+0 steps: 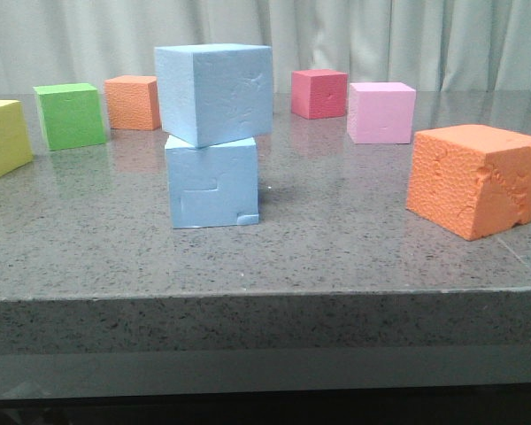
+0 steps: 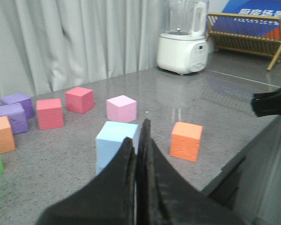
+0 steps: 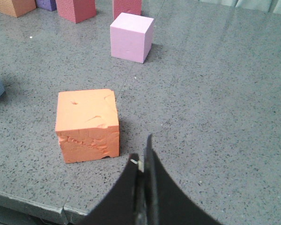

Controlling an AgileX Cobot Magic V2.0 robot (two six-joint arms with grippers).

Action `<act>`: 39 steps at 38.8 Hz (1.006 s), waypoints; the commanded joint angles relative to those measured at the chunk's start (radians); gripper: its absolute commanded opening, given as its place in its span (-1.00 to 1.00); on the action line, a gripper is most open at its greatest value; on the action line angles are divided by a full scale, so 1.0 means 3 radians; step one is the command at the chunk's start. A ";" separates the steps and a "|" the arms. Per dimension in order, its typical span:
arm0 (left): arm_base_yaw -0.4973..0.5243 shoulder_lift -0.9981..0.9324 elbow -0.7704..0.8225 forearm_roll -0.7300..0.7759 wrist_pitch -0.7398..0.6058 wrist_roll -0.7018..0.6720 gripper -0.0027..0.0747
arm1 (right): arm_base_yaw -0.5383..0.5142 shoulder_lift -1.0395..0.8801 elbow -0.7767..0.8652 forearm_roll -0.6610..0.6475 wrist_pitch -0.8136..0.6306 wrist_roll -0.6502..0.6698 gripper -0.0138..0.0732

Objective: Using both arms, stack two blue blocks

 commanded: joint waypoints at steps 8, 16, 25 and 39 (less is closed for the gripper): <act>0.0841 -0.0697 0.1064 0.0040 -0.0822 -0.0024 -0.98 | -0.0025 0.0021 -0.0077 -0.0095 -0.0256 -0.0023 -0.82; 0.1573 -0.0856 0.1407 0.0164 -0.0866 -0.0024 -0.98 | -0.0025 0.0021 -0.0077 -0.0095 -0.0253 -0.0023 -0.82; 0.1982 -0.0862 0.1629 0.0359 -0.1259 -0.0201 -0.98 | -0.0025 0.0021 -0.0077 -0.0095 -0.0253 -0.0023 -0.82; 0.2030 -0.0862 0.2069 0.0615 -0.1564 -0.0660 -0.98 | -0.0025 0.0021 -0.0077 -0.0095 -0.0253 -0.0023 -0.82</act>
